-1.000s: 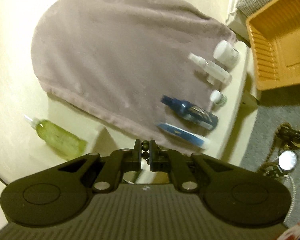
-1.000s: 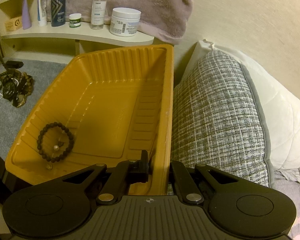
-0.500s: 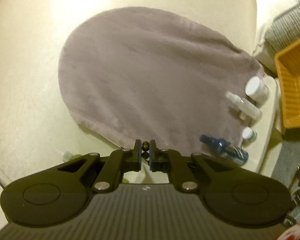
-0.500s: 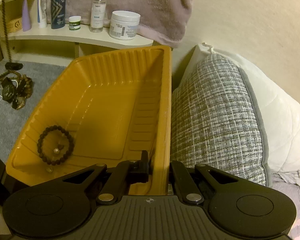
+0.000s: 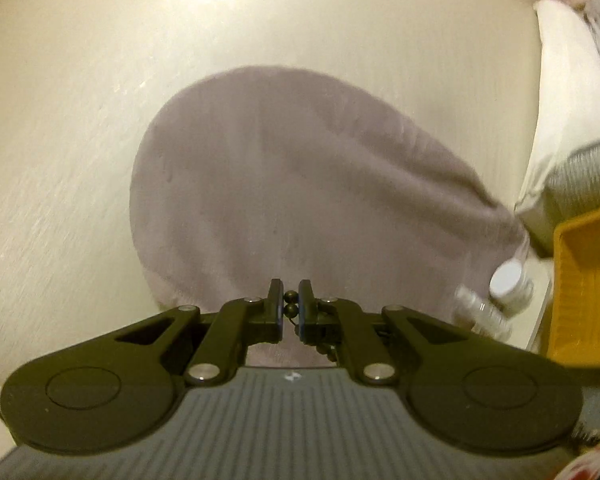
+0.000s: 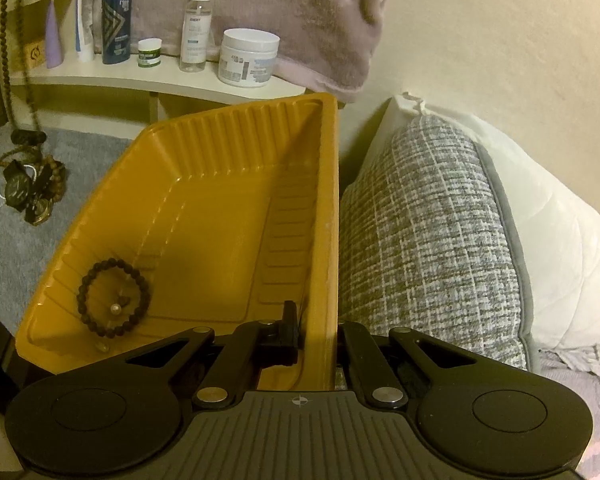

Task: Organize jewelry
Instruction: 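Lift the bead necklace high above the stand with the left gripper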

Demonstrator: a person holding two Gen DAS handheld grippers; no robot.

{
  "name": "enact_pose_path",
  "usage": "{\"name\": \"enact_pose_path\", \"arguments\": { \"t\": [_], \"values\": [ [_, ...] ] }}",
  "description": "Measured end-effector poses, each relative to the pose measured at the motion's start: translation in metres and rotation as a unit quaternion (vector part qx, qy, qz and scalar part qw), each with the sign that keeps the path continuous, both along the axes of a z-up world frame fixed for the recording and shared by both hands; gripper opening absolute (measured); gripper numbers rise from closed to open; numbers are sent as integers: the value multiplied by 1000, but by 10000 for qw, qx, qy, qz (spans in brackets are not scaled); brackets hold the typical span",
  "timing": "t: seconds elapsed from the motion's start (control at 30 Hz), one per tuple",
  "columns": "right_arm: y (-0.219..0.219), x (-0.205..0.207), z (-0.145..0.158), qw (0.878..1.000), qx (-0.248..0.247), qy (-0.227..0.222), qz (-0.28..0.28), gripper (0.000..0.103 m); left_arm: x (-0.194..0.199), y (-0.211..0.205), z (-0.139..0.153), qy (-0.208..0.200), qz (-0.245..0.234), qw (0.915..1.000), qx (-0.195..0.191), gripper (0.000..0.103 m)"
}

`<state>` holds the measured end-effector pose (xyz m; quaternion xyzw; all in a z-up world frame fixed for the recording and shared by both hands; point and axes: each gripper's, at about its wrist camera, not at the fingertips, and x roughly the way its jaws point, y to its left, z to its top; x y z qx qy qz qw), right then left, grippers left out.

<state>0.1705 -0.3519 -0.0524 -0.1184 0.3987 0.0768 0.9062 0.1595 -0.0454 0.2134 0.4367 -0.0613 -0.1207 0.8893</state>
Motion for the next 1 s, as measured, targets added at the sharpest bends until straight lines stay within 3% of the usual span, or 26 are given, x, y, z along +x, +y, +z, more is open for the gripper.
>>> {"name": "enact_pose_path", "arguments": {
  "t": [0.13,0.4,0.83,1.0],
  "values": [
    [-1,0,1,10000,1,-32,16,3,-2,-11,19,80,-240,9994,-227,6],
    [-2,1,3,10000,-3,-64,23,3,3,-39,44,641,-879,9917,-679,6],
    [-2,1,4,10000,2,-56,24,3,4,-87,64,991,-1599,9765,-1047,6],
    [-2,1,4,10000,3,-54,24,3,5,-104,62,1155,-1794,9716,-1019,6]
  ]
}}
